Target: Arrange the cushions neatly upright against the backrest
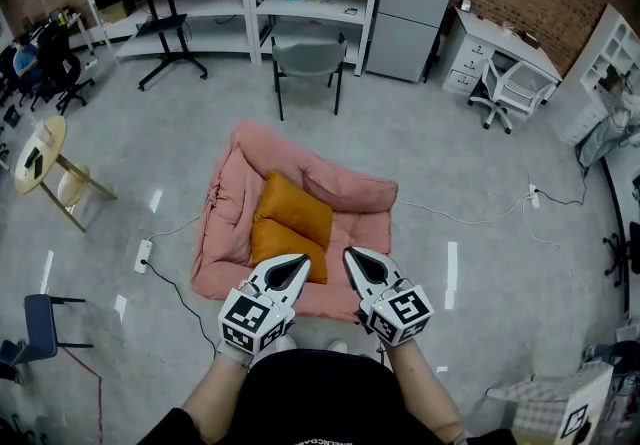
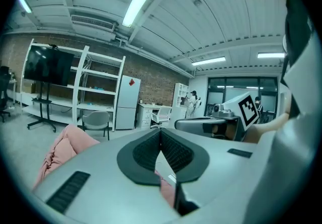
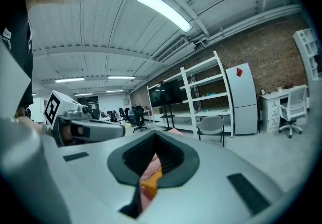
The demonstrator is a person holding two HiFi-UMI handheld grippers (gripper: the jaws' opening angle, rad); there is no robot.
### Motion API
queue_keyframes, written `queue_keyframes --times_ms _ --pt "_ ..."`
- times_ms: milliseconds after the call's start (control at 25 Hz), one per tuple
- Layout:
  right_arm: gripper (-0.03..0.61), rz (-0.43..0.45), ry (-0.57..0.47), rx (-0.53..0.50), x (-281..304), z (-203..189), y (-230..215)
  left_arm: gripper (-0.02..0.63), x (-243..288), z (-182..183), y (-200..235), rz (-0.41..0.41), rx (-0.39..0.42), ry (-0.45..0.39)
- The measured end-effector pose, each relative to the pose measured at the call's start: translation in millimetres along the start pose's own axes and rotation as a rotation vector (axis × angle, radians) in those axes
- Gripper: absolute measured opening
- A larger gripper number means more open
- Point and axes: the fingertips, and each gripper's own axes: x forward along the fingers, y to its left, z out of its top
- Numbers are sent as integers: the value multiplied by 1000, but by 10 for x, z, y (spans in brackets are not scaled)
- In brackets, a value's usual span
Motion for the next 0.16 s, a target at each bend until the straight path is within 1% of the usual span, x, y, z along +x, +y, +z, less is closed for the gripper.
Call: queue_keyframes --times_ms 160 --pt "8 -8 0 -8 14 -26 -4 12 -45 -25 113 27 -29 -10"
